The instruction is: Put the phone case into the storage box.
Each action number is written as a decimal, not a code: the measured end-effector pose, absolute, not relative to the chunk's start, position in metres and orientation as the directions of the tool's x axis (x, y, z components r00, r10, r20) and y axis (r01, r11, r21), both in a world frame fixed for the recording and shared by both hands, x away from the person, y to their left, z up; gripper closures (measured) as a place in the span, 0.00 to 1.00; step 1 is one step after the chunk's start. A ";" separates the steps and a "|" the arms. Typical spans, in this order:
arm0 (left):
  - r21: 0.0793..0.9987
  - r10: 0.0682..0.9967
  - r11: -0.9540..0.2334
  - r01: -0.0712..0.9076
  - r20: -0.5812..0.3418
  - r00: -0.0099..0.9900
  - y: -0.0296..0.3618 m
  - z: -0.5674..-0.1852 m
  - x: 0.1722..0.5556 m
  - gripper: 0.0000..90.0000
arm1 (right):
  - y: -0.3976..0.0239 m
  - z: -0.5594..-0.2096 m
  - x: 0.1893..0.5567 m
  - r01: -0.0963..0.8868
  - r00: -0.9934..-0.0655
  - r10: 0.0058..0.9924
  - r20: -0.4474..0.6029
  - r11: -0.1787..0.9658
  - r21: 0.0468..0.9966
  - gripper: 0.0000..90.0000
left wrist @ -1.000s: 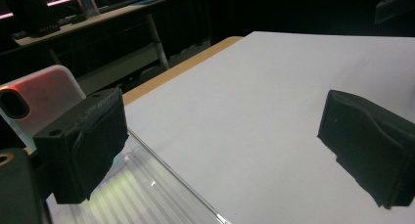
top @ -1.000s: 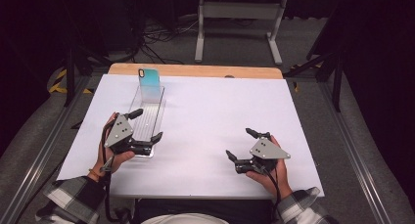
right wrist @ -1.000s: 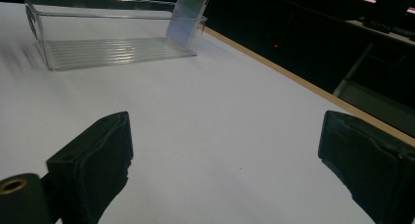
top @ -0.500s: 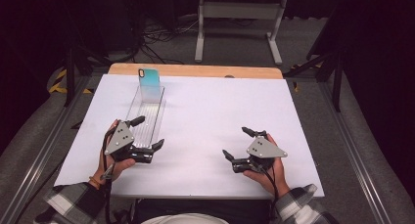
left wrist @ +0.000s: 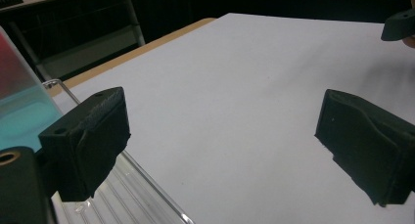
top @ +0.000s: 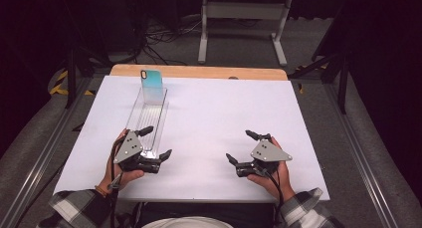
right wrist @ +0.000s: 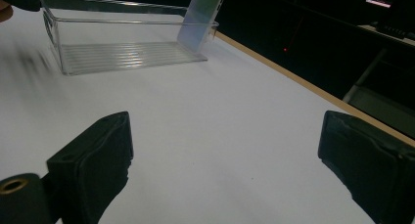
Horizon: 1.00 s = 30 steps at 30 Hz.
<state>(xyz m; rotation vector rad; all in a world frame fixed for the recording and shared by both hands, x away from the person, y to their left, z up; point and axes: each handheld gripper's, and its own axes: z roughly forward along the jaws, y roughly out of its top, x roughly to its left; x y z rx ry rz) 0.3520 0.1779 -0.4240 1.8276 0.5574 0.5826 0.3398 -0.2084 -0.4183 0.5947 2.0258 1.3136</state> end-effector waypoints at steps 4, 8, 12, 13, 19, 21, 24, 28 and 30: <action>0.939 0.634 -0.331 0.089 0.151 0.759 0.178 -0.426 0.349 0.08 | -0.209 -0.418 0.340 0.028 -0.692 0.671 -0.267 0.394 0.919 0.07; 0.939 0.633 -0.325 0.109 0.131 0.763 0.181 -0.429 0.348 0.09 | -0.208 -0.419 0.340 0.030 -0.693 0.670 -0.267 0.396 0.918 0.07; 0.936 0.630 -0.336 0.106 0.140 0.764 0.183 -0.431 0.346 0.09 | -0.207 -0.419 0.340 0.029 -0.694 0.667 -0.270 0.400 0.916 0.07; 0.934 0.631 -0.338 0.115 0.134 0.764 0.184 -0.433 0.344 0.09 | -0.208 -0.419 0.339 0.029 -0.695 0.667 -0.268 0.398 0.917 0.07; 0.928 0.628 -0.352 0.121 0.139 0.765 0.185 -0.437 0.341 0.10 | -0.208 -0.419 0.338 0.026 -0.696 0.666 -0.268 0.396 0.918 0.07; 0.928 0.629 -0.352 0.122 0.138 0.765 0.184 -0.439 0.340 0.10 | -0.208 -0.419 0.337 0.024 -0.698 0.664 -0.268 0.396 0.918 0.07; 0.923 0.626 -0.365 0.126 0.143 0.767 0.186 -0.442 0.339 0.09 | -0.207 -0.420 0.337 0.029 -0.701 0.660 -0.270 0.405 0.914 0.07; 0.927 0.633 -0.351 0.130 0.133 0.763 0.188 -0.443 0.341 0.10 | -0.206 -0.419 0.337 0.036 -0.706 0.659 -0.259 0.399 0.916 0.07; 0.926 0.632 -0.354 0.129 0.135 0.763 0.188 -0.442 0.341 0.10 | -0.205 -0.419 0.336 0.029 -0.706 0.657 -0.265 0.401 0.916 0.07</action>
